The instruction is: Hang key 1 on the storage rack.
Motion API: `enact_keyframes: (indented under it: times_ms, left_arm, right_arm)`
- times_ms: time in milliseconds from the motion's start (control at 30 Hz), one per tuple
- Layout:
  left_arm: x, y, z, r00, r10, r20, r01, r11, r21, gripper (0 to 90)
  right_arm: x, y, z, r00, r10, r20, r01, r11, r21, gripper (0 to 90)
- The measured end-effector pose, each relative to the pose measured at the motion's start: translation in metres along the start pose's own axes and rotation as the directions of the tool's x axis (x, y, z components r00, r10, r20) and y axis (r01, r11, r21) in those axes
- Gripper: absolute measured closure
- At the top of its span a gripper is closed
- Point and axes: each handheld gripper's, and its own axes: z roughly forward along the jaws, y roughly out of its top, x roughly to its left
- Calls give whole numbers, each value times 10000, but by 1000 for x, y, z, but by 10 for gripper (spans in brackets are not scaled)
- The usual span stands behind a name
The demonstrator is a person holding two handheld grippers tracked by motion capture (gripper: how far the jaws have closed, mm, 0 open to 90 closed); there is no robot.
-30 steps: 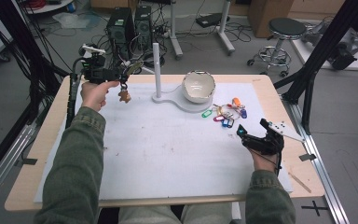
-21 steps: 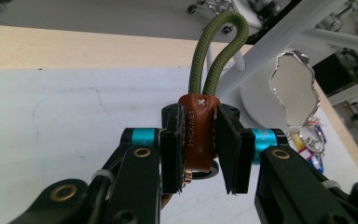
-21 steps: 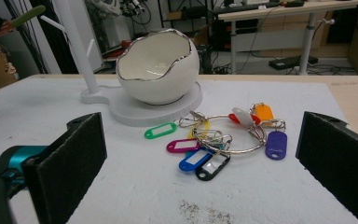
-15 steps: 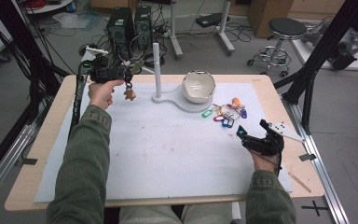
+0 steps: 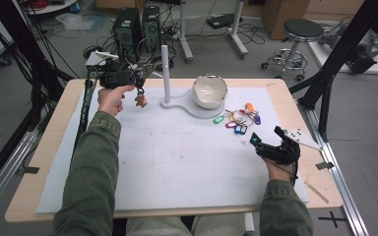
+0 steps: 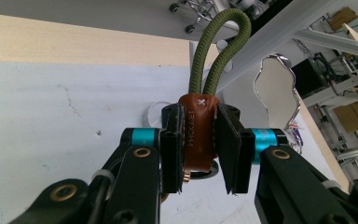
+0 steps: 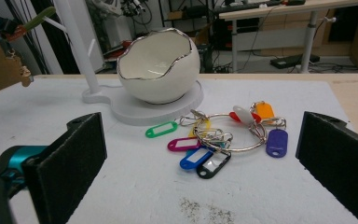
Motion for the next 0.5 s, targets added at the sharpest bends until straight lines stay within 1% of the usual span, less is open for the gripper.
enact_keyframes:
  times_ms: [67,133,167,233,500]
  left_arm:
    - [0,-1,2,9999,141,-27,-140,9998,152,717]
    - [-1,-2,4,9998,210,-49,-209,9996,207,716]
    - [-2,-3,4,9999,165,-21,-164,9996,218,716]
    - [-3,-3,6,9997,230,11,-230,9993,292,716]
    - [-5,-6,15,9996,280,15,-281,9985,461,716]
  right_arm:
    - [0,0,0,10000,-30,-4,30,10000,19,8]
    - [0,0,0,10000,-18,3,18,10000,11,8]
    - [0,0,0,10000,-3,5,3,10000,6,8]
    - [0,0,0,10000,-9,8,9,10000,7,8]
    - [0,0,0,10000,48,-3,-48,10000,14,8]
